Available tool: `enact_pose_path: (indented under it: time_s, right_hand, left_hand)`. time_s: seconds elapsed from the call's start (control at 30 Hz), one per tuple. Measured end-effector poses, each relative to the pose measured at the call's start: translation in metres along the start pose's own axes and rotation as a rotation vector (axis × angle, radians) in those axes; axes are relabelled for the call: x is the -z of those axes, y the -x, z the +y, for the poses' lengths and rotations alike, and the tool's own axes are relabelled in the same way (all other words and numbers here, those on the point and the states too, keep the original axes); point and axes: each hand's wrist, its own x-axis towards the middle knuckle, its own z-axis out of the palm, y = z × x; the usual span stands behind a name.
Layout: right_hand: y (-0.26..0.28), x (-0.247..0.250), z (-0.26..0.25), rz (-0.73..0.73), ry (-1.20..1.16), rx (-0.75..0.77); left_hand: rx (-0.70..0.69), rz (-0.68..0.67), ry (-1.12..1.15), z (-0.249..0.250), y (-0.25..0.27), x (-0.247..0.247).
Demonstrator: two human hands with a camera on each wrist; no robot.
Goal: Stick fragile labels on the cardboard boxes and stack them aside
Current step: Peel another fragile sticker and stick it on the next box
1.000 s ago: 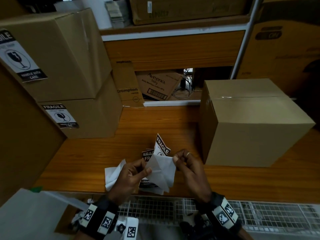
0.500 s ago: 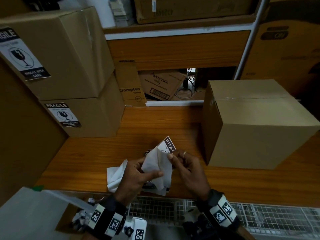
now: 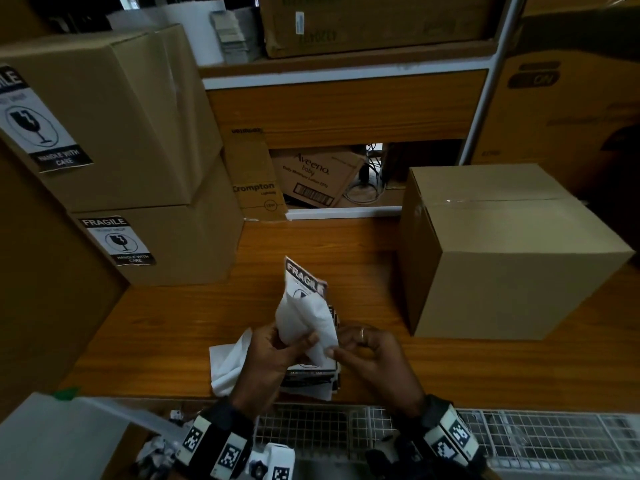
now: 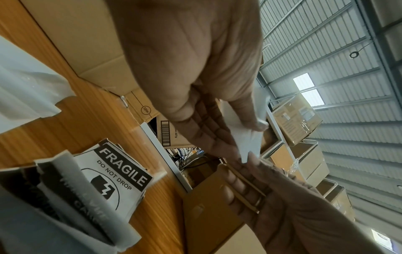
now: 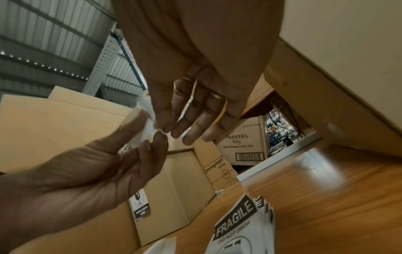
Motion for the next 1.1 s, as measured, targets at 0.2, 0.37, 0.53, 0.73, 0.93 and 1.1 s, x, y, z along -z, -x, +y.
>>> enact_pose_path:
  time_s: [0.2, 0.37, 0.53, 0.73, 0.93, 1.1]
  right_hand:
    - [0.001, 0.001, -0.004, 0.035, 0.102, 0.011]
    - [0.002, 0.007, -0.010, 0.003, 0.084, 0.036]
    - [0.000, 0.016, -0.010, -0.013, -0.016, 0.026]
    - [0.000, 0.026, -0.012, -0.023, -0.033, -0.035]
    - [0.000, 0.029, -0.010, 0.006, -0.071, -0.018]
    - [-0.004, 0.044, -0.006, 0.073, -0.060, 0.015]
  left_hand:
    - [-0.022, -0.094, -0.172, 0.002, 0.006, 0.001]
    - [-0.028, -0.038, -0.206, 0.005, 0.006, 0.002]
    - [0.018, -0.052, -0.176, 0.002, 0.011, 0.010]
    - [0.065, -0.140, -0.238, 0.007, 0.016, 0.015]
    - [0.076, -0.224, -0.234, 0.008, 0.017, 0.025]
    - [0.107, -0.260, -0.233, 0.011, 0.019, 0.037]
